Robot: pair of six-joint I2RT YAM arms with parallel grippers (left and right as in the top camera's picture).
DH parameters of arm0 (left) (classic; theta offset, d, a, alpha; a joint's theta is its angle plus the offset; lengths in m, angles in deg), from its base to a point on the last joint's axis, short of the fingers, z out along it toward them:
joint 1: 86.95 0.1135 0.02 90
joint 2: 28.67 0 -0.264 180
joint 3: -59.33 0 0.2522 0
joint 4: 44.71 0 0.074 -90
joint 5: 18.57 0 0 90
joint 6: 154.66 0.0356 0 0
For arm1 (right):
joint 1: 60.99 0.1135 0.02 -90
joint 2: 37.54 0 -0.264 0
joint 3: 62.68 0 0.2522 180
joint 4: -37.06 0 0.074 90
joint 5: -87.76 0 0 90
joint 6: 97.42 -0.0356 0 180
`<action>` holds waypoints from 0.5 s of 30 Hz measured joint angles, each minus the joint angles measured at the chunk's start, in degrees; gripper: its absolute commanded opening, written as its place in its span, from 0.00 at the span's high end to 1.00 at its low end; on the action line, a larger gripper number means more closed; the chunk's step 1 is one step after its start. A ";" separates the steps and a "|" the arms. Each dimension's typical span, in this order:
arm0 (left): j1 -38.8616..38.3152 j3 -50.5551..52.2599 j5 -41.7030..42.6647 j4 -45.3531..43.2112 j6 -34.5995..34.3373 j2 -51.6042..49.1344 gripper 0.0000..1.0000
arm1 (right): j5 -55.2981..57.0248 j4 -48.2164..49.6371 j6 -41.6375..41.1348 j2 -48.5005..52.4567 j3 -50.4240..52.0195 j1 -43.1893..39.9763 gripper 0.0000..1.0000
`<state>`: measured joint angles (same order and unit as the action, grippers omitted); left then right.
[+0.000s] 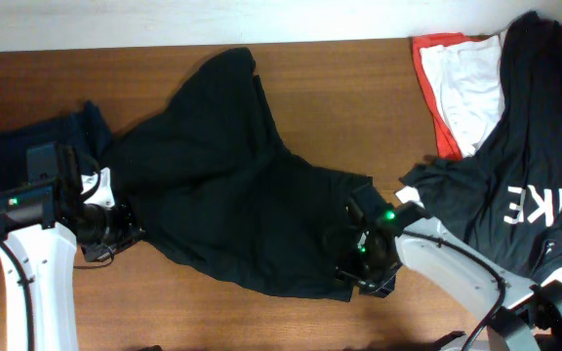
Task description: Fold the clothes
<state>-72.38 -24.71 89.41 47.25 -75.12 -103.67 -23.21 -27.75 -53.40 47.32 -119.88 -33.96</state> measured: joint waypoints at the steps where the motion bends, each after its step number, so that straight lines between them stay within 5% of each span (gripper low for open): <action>1: 0.00 0.02 -0.02 0.04 0.00 0.00 1.00 | -0.15 2.89 -2.25 0.07 1.92 1.62 0.43; 5: 0.00 0.02 -0.02 0.02 0.00 0.00 1.00 | -0.50 8.92 -11.45 0.07 5.81 6.14 0.45; 6: 0.00 0.02 -0.02 0.00 0.00 0.00 0.99 | 0.22 9.20 -12.57 0.04 5.86 6.21 0.53; 8: 0.00 0.02 -0.02 0.00 0.00 0.00 0.99 | 2.34 9.35 -15.08 0.04 5.86 6.29 0.96; 15: 0.00 0.02 0.00 -0.04 0.02 0.00 1.00 | 6.82 8.98 -13.20 -0.04 5.11 4.15 0.96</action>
<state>-72.38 -24.69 89.41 47.20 -75.10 -103.67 -16.39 -18.77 -66.60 47.28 -114.77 -29.81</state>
